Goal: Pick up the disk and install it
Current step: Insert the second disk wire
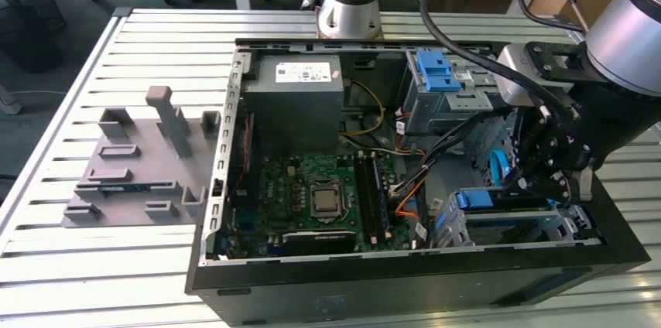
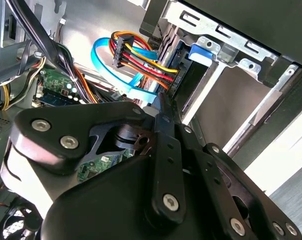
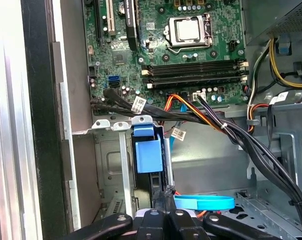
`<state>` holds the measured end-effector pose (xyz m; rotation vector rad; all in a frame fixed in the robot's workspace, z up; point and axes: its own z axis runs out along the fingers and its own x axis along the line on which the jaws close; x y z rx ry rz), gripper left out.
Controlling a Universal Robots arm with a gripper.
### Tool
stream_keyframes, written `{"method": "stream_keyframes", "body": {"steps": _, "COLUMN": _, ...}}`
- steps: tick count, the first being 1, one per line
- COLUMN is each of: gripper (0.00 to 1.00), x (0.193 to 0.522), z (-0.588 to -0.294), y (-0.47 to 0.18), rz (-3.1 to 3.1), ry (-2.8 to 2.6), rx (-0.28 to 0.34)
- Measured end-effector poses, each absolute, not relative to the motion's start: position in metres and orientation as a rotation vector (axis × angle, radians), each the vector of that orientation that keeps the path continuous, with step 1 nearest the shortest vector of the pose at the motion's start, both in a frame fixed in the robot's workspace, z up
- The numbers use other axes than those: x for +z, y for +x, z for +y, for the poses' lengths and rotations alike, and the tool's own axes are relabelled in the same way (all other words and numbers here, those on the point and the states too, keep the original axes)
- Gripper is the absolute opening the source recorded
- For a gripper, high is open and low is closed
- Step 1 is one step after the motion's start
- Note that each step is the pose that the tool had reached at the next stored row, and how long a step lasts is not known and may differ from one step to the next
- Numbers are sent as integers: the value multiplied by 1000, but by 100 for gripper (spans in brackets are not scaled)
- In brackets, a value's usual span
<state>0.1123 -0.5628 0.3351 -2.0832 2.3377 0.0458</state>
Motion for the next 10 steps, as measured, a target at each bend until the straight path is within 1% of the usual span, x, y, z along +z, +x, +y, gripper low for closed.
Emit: {"method": "stream_keyframes", "body": {"steps": 10, "gripper": 11, "x": 343, "z": -563, "y": 112, "rz": 2338, "ry": -2083, "rx": 45}}
